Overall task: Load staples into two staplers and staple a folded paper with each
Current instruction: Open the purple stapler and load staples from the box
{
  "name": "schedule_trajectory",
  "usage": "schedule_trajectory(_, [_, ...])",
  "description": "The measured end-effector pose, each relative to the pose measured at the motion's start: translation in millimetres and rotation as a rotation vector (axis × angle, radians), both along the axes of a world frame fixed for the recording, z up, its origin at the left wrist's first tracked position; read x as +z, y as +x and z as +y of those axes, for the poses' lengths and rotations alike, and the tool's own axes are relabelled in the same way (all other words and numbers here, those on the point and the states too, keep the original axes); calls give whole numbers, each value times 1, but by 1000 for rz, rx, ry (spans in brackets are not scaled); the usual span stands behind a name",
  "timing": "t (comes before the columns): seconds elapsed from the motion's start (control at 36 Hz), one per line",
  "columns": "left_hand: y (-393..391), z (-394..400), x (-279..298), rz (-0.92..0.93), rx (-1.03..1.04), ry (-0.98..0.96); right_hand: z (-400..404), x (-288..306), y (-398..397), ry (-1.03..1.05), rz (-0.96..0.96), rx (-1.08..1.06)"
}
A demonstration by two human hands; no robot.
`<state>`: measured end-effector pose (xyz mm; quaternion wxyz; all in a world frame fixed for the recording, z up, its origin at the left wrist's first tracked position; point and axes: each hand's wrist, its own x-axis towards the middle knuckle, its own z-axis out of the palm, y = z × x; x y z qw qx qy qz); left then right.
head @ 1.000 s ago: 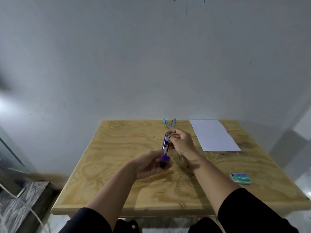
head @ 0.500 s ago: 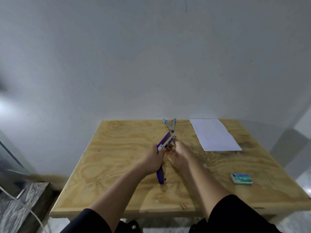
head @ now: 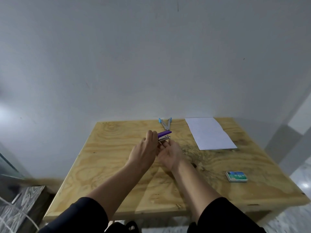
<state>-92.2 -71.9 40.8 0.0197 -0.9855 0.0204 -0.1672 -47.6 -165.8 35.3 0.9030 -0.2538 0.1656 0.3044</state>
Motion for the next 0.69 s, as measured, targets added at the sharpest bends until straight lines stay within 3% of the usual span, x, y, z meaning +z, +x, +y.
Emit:
schedule_trajectory(0.22, [4,1,-1,-26,-108,72,-4,-7,5,-58,42,-26])
schedule_trajectory(0.36, [7,3,6,9,94,-345,-4,-1,5,-129,-37,-43])
schedule_trajectory(0.53, [6,8,3,187,298,-690,-8,3,9,-560,-236,124])
schedule_trajectory(0.58, [7,12,-5,287,323,-693,-12,0,11,-747,-295,169])
schedule_trajectory(0.69, [-5,16,-17,418,268,-1009,-18,-3,14,-952,-371,257])
